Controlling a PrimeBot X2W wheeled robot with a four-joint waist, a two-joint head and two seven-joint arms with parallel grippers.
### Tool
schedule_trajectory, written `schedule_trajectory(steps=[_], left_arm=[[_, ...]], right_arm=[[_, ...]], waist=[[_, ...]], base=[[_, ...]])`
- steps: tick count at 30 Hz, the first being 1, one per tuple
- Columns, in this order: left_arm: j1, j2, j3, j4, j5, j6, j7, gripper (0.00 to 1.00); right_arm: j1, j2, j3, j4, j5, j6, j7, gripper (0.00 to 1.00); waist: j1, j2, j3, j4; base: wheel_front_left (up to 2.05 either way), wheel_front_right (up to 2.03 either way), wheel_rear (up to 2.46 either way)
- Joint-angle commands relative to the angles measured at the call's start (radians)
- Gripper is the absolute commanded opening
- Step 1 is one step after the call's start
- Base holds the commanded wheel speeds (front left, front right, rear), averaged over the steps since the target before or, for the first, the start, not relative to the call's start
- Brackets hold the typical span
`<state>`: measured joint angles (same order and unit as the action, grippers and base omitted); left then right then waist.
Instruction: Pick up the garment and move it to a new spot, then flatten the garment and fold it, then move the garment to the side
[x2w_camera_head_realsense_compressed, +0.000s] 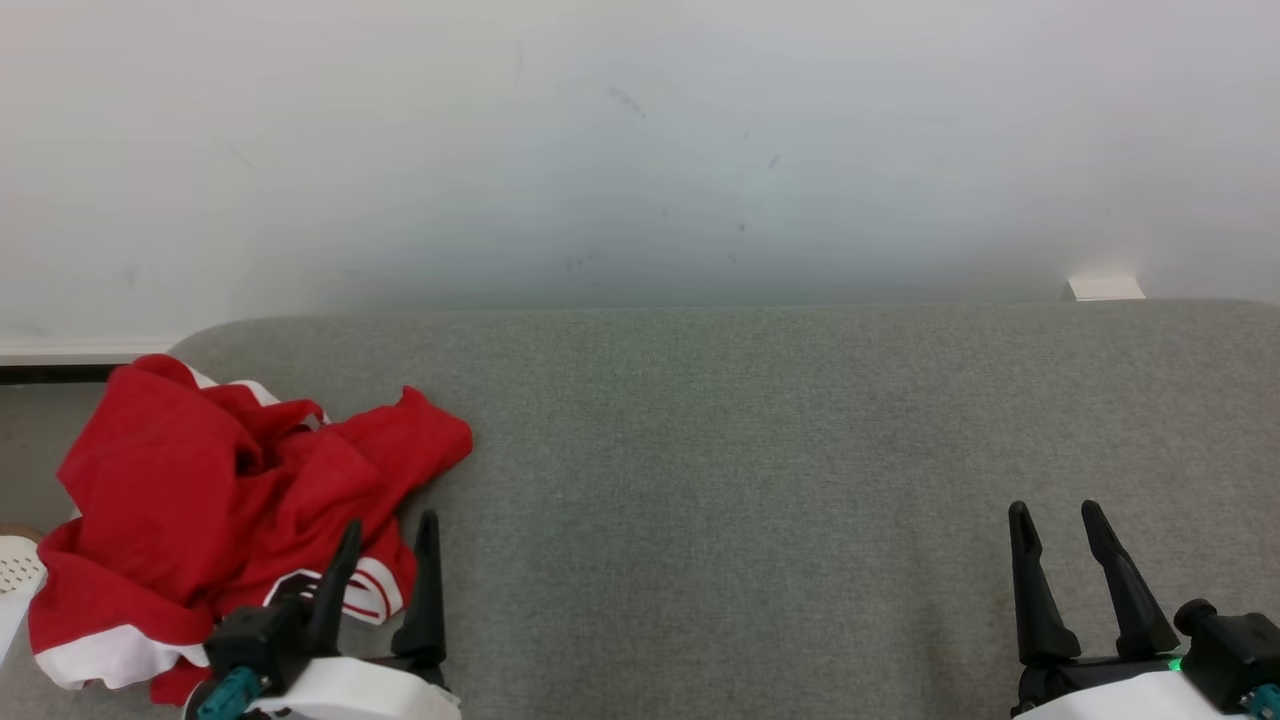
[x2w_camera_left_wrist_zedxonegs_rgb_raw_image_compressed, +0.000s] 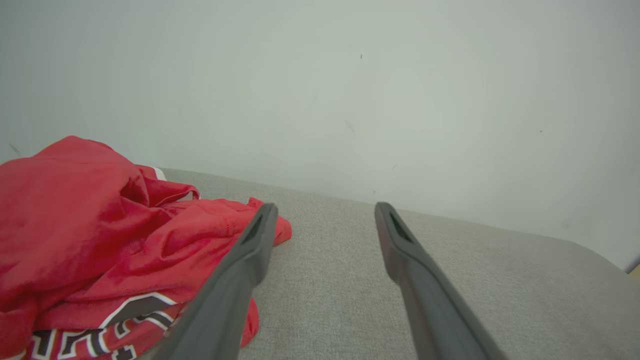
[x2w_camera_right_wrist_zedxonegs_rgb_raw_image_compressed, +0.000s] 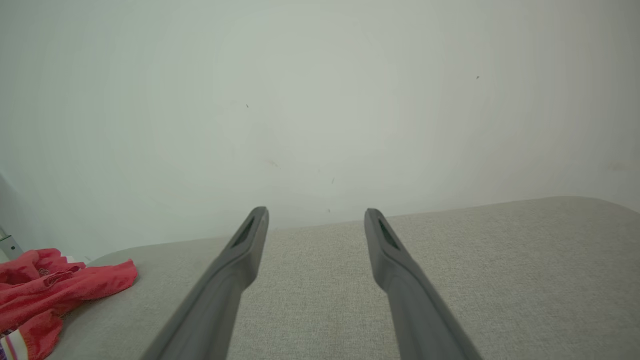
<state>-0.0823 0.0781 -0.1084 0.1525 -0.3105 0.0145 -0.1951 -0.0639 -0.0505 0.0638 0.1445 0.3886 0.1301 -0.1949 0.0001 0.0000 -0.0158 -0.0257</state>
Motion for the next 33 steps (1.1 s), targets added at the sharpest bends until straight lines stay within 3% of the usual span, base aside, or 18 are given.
schedule_trajectory(steps=[1,33], left_arm=[[-0.011,0.008,-0.003,-0.008,0.036,0.003,-0.008,1.00],[-0.007,-0.018,0.014,0.017,0.234,-0.021,-0.068,1.00]], right_arm=[[-0.007,-0.001,0.005,-0.003,-0.030,0.001,-0.009,1.00],[0.011,-0.001,0.011,-0.004,-0.208,0.001,-0.068,1.00]], waist=[[0.0000,0.0000,-0.001,-0.001],[-0.0001,0.0000,-0.011,-0.007]], base=[[0.00,0.00,0.00],[0.00,0.00,0.00]])
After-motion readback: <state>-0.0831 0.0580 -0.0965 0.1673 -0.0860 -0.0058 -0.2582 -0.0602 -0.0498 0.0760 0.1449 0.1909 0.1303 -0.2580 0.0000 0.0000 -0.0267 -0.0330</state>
